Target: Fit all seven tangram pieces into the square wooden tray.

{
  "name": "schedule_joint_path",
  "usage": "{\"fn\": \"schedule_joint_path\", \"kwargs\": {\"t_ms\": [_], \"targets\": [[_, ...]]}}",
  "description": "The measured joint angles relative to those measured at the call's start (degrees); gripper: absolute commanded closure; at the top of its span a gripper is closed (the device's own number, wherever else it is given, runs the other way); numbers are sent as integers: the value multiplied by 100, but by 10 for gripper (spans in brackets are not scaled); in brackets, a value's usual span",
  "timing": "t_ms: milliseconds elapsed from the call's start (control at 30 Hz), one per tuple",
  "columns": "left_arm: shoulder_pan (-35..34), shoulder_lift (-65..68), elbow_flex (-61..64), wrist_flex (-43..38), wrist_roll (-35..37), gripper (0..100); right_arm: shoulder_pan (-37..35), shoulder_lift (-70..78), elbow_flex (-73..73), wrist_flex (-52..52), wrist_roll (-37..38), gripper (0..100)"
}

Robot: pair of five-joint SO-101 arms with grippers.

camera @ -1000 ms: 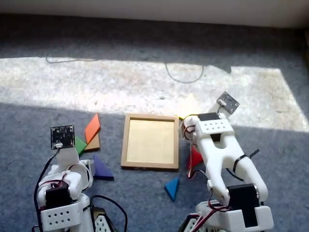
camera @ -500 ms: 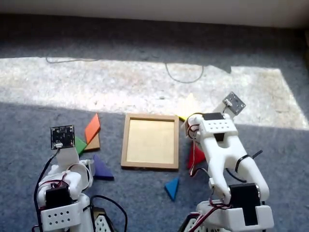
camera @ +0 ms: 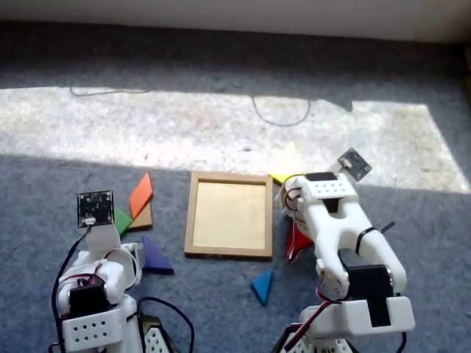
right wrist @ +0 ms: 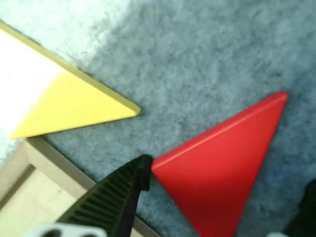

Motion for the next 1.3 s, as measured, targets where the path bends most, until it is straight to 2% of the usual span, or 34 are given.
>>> {"fn": "schedule_joint_path", "kwargs": {"t_ms": [567,1067,1300], "targets": [[0,0,0,0,0,815,18,-18,9,0,-343,563],[0,0,0,0,0,815,18,-18,18,-211,-360,563],[0,0,0,0,0,815,290,-18,18,-237,-360,563]]}}
